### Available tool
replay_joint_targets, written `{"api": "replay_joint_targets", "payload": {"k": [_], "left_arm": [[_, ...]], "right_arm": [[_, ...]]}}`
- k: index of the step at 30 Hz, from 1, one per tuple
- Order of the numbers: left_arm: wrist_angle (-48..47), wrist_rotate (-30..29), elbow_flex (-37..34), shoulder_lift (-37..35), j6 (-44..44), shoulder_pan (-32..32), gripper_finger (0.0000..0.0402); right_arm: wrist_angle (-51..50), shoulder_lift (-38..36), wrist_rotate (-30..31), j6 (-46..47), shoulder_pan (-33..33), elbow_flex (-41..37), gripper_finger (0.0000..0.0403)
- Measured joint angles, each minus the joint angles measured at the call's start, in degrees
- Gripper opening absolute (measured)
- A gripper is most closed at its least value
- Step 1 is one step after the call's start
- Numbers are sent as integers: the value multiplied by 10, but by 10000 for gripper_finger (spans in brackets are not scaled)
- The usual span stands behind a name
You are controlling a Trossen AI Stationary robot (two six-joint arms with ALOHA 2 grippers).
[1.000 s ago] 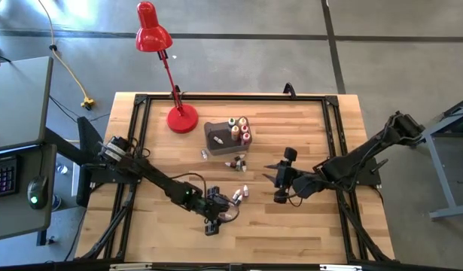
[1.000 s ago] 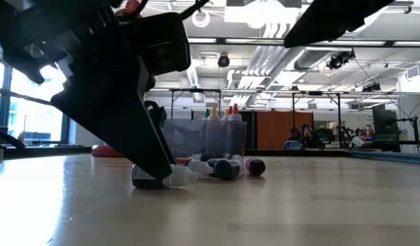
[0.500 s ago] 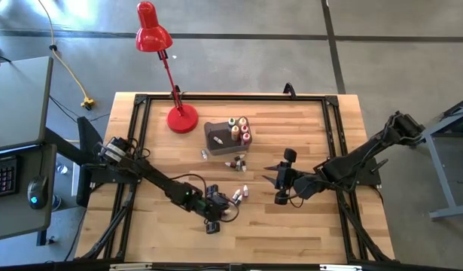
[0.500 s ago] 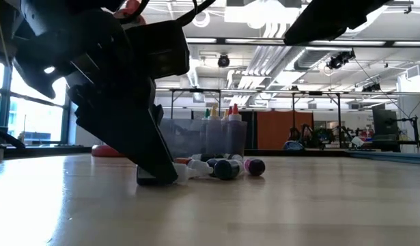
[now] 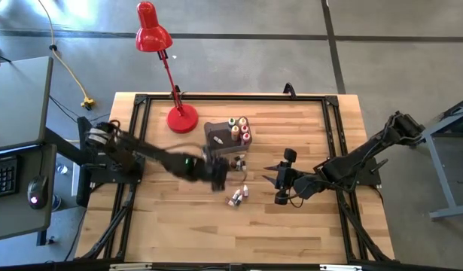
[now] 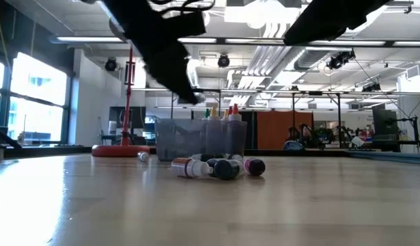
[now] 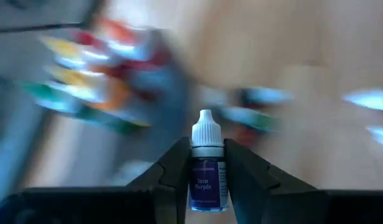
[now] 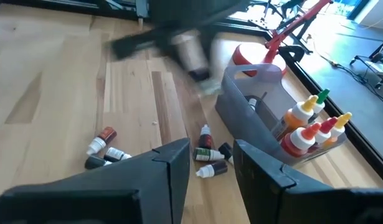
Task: Pick & Place food coloring
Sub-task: Put the small purple food coloring bottle into the bin
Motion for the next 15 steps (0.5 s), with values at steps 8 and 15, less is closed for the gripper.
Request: {"api": "replay_joint_targets", "payload": {"k": [8, 15], "left_arm": [[-39, 89, 35, 6, 0, 178, 81], [-38, 262, 34, 32, -76, 287, 81]], "right_arm": [[-5, 0, -1, -1, 0, 0, 116], [-7, 0, -3, -3, 0, 0, 116]]}}
